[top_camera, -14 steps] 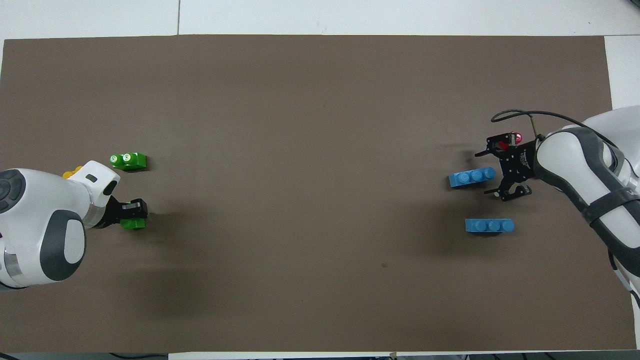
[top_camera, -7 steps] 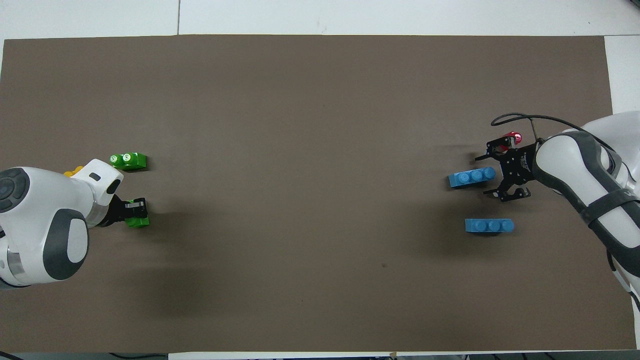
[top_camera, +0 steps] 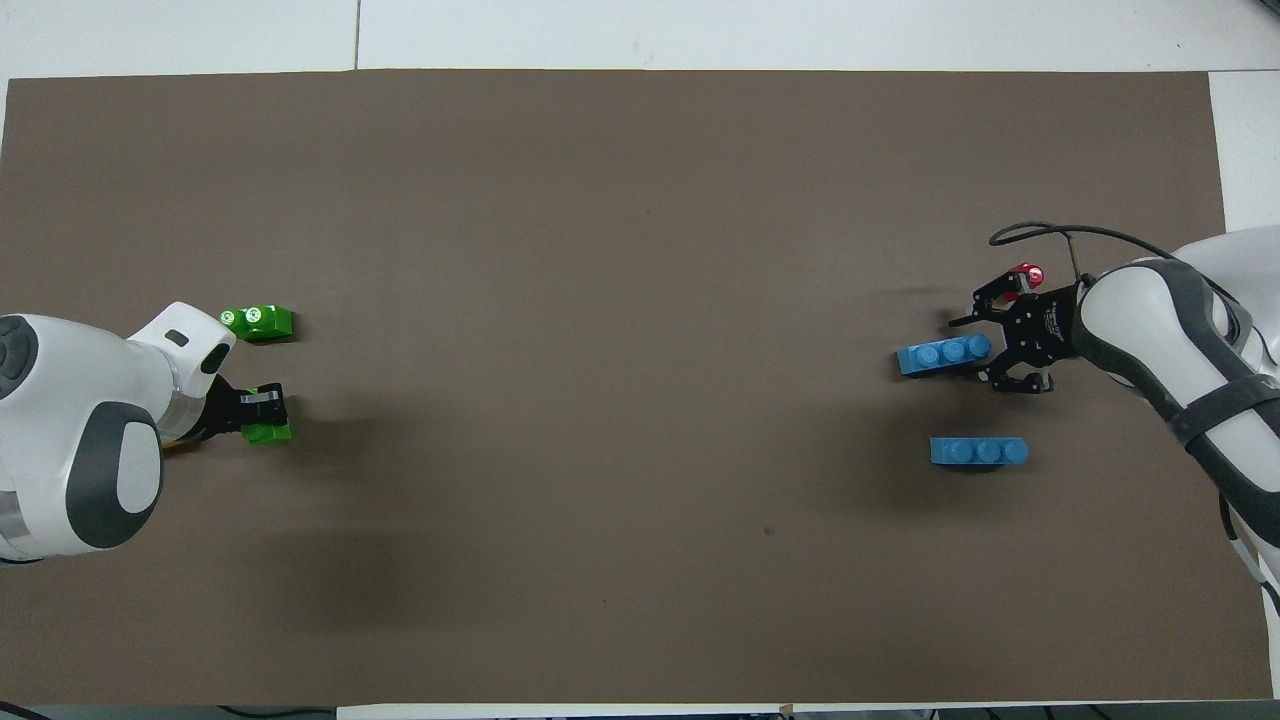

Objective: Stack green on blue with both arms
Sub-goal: 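Close the left gripper on the green brick while the right gripper grasps the blue brick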

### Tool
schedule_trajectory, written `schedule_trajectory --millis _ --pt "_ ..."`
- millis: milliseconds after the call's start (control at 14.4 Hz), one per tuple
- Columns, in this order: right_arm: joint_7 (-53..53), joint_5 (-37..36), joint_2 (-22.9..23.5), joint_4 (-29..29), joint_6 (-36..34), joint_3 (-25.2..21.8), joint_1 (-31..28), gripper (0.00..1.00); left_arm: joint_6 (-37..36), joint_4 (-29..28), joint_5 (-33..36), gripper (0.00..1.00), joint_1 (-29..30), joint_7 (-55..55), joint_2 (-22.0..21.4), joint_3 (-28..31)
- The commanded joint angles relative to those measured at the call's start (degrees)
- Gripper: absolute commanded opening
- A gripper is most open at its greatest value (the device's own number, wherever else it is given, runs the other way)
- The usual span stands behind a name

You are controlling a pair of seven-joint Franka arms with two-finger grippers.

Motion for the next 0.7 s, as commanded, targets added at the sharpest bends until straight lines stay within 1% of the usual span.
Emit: schedule_trajectory --millis 0,70,209,348,418,487,626 --pt "-3.56 1.90 -0.16 -0.31 0.86 0.42 -0.73 0.14 -1.48 0.60 -0.03 0.00 -0.63 -1.13 -0.12 0.43" --pt "-3.66 1.90 -0.16 -0.04 0.69 0.42 -0.64 0.00 -1.48 0.51 -0.03 0.00 -0.63 -1.13 -0.12 0.34" --pt "-3.66 1.90 -0.07 2.05 -1.67 0.51 -0.29 0.00 -1.39 0.60 -0.03 0.00 -0.63 -1.13 -0.12 0.34" --pt "-2.79 2.42 0.71 6.79 -5.62 0.51 0.24 0.00 -1.39 0.60 -0.03 0.00 -0.63 -1.13 -0.12 0.43" --pt "-0.43 5.13 1.42 9.25 -6.95 1.03 0.41 0.00 -1.39 0.60 -0.03 0.00 -0.63 -1.13 -0.12 0.34" --pt "3.24 6.28 1.43 10.93 -7.40 1.39 1.55 0.00 -1.39 0.60 -0.03 0.00 -0.63 -1.13 -0.12 0.34" --pt "10.63 6.47 1.43 13.57 -7.31 1.30 6.02 0.00 -1.30 0.60 -0.03 0.00 -0.63 -1.13 -0.12 0.34"
